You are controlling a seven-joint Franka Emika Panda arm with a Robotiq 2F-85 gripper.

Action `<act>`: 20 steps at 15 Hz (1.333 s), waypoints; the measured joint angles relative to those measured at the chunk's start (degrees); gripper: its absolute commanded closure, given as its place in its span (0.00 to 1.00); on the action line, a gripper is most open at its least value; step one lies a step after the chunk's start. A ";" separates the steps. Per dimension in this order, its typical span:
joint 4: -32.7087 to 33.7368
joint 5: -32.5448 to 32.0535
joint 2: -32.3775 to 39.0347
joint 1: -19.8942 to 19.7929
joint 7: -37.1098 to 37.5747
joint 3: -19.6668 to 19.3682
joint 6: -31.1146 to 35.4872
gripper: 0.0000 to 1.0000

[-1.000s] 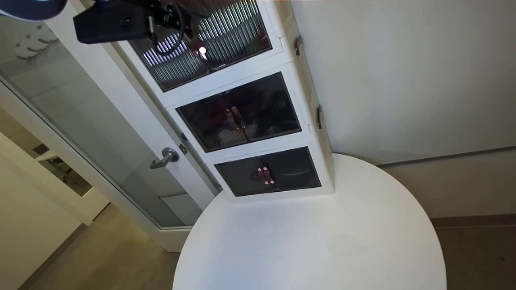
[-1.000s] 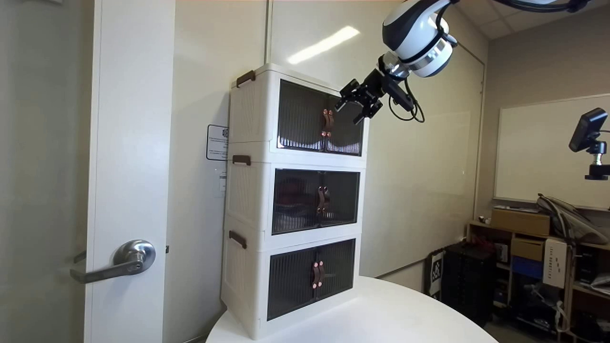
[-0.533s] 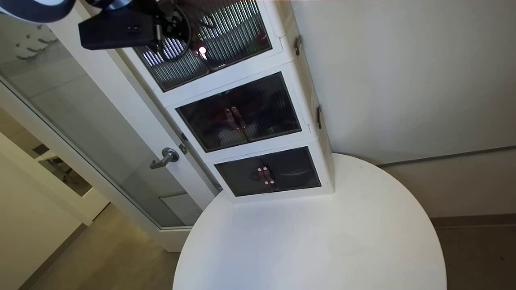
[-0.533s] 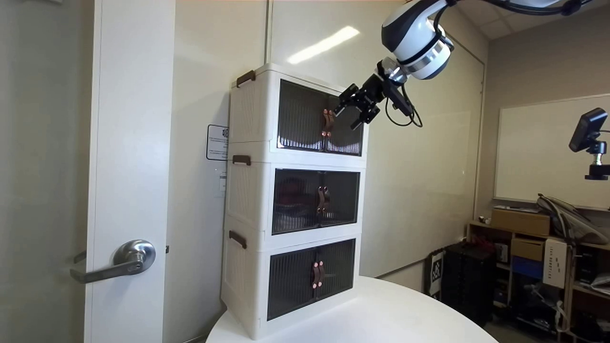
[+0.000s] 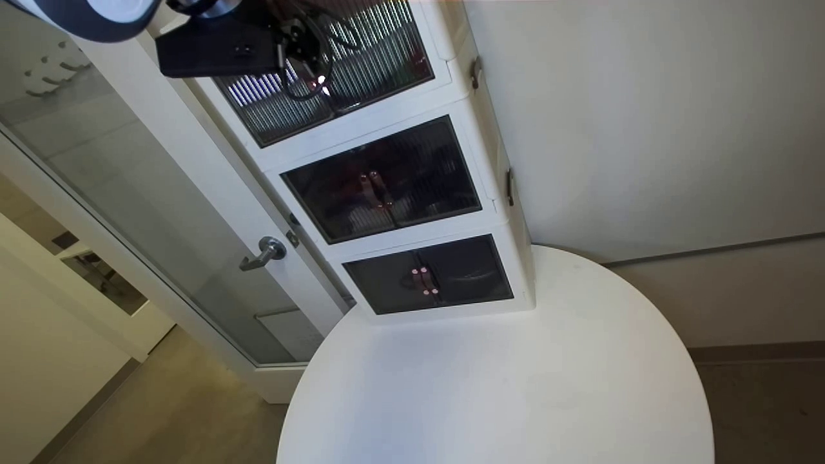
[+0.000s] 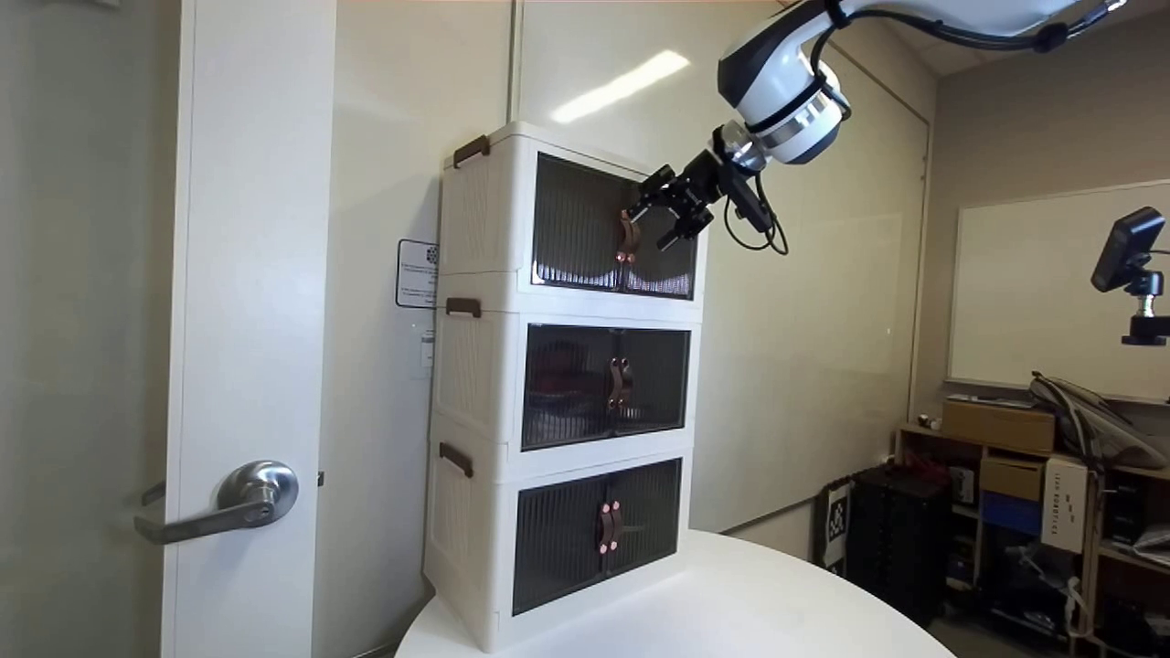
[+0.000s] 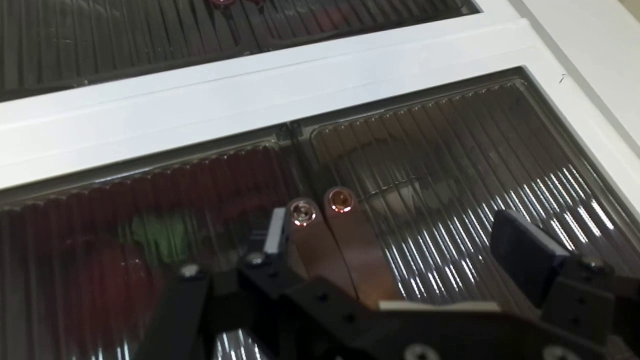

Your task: Open the doors of the topmost cabinet

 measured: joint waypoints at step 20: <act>7.78 0.96 6.93 -0.68 -1.91 2.18 10.45 0.54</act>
